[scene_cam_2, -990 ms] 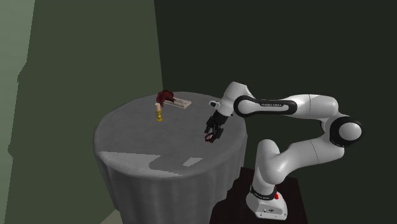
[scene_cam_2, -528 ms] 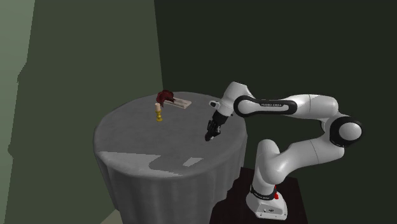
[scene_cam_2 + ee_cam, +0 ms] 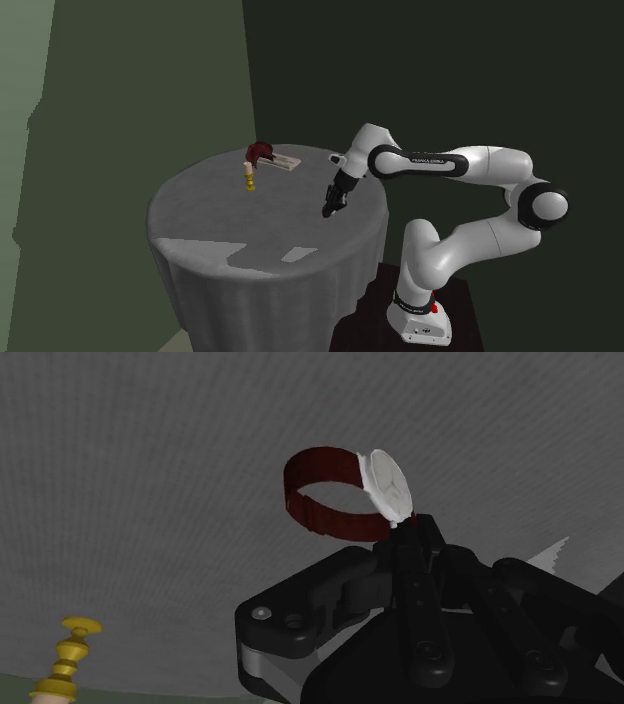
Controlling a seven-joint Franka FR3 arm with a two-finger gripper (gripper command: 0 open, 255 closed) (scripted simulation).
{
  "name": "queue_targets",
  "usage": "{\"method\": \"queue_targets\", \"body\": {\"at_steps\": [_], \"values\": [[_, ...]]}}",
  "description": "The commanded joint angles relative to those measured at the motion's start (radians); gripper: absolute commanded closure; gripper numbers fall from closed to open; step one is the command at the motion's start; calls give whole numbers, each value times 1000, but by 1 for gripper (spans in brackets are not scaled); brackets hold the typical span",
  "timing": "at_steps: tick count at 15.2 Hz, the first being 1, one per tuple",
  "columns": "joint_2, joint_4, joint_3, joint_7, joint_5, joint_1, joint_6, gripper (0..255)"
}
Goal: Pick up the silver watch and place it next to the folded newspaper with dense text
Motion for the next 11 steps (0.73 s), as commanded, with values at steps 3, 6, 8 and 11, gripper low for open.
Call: {"method": "queue_targets", "body": {"at_steps": [3, 6, 8, 11], "values": [[4, 52, 18, 17, 11, 10, -44, 255], [12, 94, 28, 27, 18, 18, -77, 255], [18, 123, 35, 33, 22, 23, -98, 255], [29, 167, 44, 42, 28, 30, -130, 255]]}}
